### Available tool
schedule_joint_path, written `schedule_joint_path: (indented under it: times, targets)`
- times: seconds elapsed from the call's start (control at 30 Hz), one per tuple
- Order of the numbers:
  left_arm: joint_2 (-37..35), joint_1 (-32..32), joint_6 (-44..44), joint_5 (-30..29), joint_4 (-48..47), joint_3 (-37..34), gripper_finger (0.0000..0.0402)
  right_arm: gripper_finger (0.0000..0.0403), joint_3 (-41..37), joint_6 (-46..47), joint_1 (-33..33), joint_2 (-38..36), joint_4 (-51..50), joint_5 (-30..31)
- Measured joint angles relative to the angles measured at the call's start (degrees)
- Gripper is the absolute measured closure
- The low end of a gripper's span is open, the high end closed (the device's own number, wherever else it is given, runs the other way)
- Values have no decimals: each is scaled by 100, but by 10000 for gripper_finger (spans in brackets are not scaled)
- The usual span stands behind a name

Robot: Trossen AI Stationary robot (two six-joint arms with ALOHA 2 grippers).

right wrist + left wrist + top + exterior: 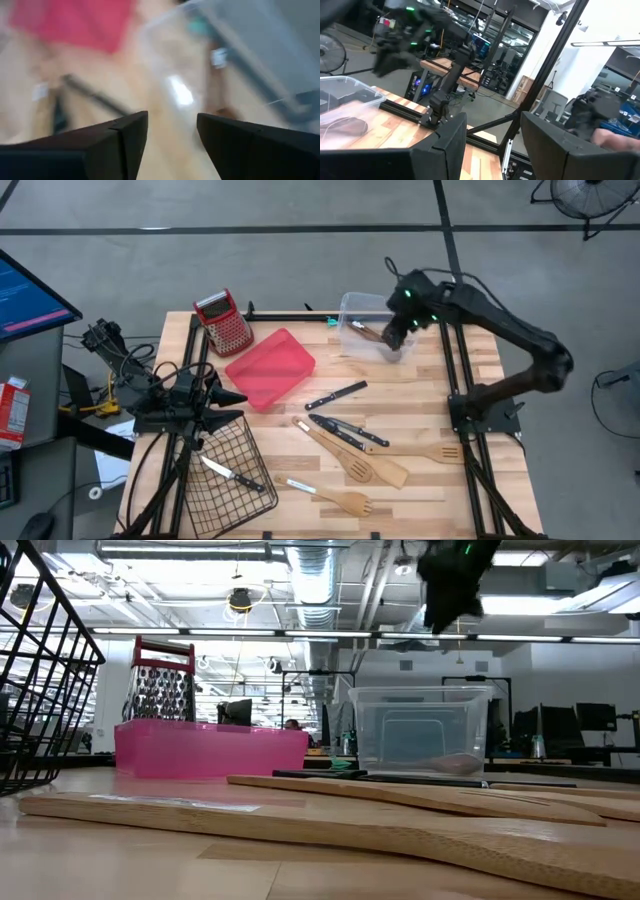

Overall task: Pick & Place Kitchen Items
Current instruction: Put the wooden slotted spatula into the red bin

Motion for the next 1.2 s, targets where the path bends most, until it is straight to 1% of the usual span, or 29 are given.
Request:
schedule_joint_path:
  times: [0.1,0.17,0.27,0.37,0.5,0.63,0.77,0.97,1.1,1.2]
  targets:
    - [0,0,0,0,0,0,233,226,-4,579,851,-238,-656,-48]
    - [0,0,0,0,0,0,233,231,-4,1021,1568,-273,-1154,-19]
    - [1,0,0,0,0,0,233,232,-32,1758,2716,-172,-1696,397]
    - [0,0,0,0,-2,0,233,221,-359,2401,3724,-75,-1735,702]
    - [0,0,0,2,-21,0,233,192,-1109,3345,4598,133,-1266,669]
    - [1,-1,0,2,-25,0,233,161,-1816,3783,5059,522,-332,333]
    - [0,0,0,4,-44,0,233,150,-2258,3881,5255,1110,250,4]
    - [0,-1,0,11,-42,0,233,149,-2606,3338,5323,1929,756,-111]
    - [0,0,-13,155,-44,0,233,149,-2616,2832,5447,2336,1193,-416]
    - [2,-2,-9,157,-42,0,233,149,-2592,2718,5531,2555,1363,-419]
